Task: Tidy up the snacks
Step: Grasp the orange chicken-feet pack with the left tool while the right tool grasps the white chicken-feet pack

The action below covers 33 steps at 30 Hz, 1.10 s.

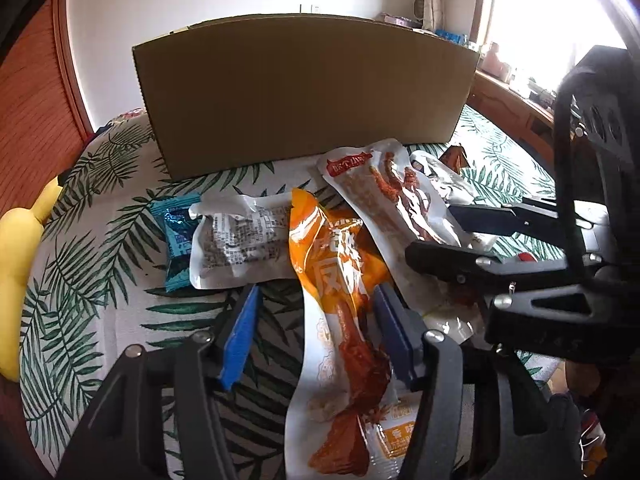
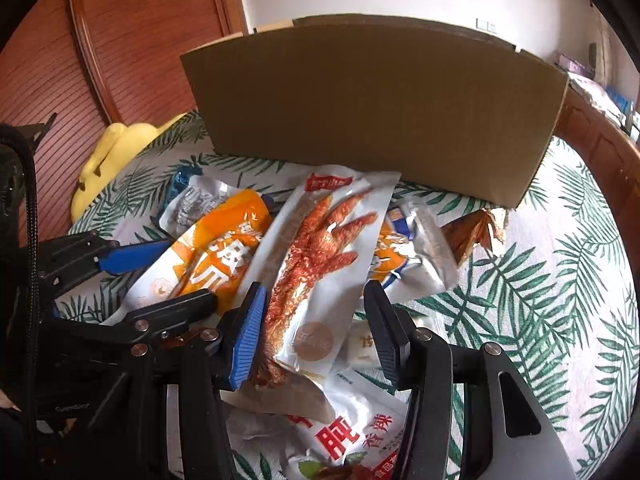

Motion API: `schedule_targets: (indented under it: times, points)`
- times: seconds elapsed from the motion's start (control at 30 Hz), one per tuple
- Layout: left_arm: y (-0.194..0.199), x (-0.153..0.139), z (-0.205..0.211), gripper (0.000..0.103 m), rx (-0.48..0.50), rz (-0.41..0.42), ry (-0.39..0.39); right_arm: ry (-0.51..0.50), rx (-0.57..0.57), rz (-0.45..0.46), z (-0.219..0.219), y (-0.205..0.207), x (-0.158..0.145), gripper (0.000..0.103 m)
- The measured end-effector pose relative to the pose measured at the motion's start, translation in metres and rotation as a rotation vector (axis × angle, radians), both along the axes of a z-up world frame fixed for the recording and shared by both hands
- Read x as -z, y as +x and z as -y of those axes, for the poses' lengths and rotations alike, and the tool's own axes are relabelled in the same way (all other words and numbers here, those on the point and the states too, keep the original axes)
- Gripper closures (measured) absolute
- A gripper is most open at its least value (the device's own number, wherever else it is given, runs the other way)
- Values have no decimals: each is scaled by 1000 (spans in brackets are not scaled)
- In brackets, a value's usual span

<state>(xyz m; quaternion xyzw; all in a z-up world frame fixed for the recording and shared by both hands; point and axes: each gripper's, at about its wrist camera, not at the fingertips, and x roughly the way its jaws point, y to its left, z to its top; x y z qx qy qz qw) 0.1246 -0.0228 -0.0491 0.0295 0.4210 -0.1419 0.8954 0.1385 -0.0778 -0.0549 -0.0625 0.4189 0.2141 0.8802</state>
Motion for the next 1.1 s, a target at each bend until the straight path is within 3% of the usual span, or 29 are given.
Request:
schedule_targets:
  times: [0.1,0.23,0.3,0.4,1.1]
  points:
    - [2,2,0,45,21,-12,-19,18,3,-19,4,4,1,51]
    - [-1,-2,8,82,62,13,-11,-7,-19,-9,2,2,1,55]
    - [-4,-6,11,85,60,31,3,-13,-25,-2,2,2,1,58]
    - [-4,-6,9,86,57,26,-14,-44,-36,25,2,0,1,62]
    - [-19,-39,-9,89,23,125,-68,109,-22,149,32,-24,-45,63]
